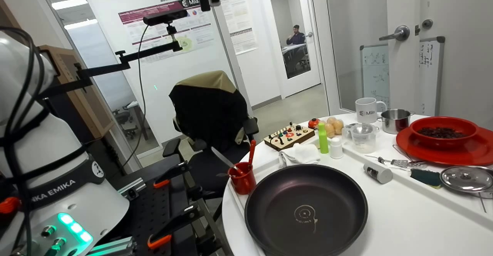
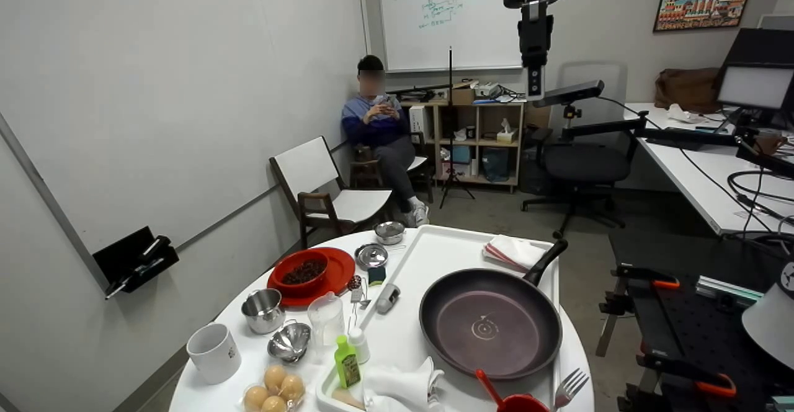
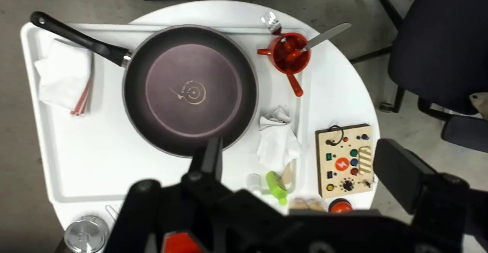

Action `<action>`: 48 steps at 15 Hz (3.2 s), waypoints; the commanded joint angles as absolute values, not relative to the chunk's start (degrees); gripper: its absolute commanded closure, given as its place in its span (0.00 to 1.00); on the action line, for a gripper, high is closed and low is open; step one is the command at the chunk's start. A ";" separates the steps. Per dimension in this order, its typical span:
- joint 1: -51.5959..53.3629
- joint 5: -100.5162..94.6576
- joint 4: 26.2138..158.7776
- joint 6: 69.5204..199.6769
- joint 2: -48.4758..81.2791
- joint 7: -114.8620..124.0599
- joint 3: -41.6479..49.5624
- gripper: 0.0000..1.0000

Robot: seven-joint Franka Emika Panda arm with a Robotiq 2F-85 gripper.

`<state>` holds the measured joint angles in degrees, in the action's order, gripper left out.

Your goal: Wipe the pan with the white towel

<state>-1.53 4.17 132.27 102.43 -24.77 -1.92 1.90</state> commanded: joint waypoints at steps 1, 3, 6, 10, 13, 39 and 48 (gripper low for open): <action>-3.10 -0.24 133.58 106.18 -22.15 -5.03 3.51 0.00; -3.74 -0.92 134.37 107.94 -20.28 -5.27 4.40 0.00; -3.63 0.10 134.66 107.44 -20.57 -4.30 4.47 0.00; -3.46 0.18 134.77 107.68 -20.11 -4.20 4.22 0.00; -3.42 -1.01 134.68 108.10 -18.93 -7.24 4.71 0.00; -14.33 -14.33 123.05 140.24 20.82 4.12 19.08 0.00; -14.38 -17.00 121.28 145.46 29.21 3.48 19.32 0.00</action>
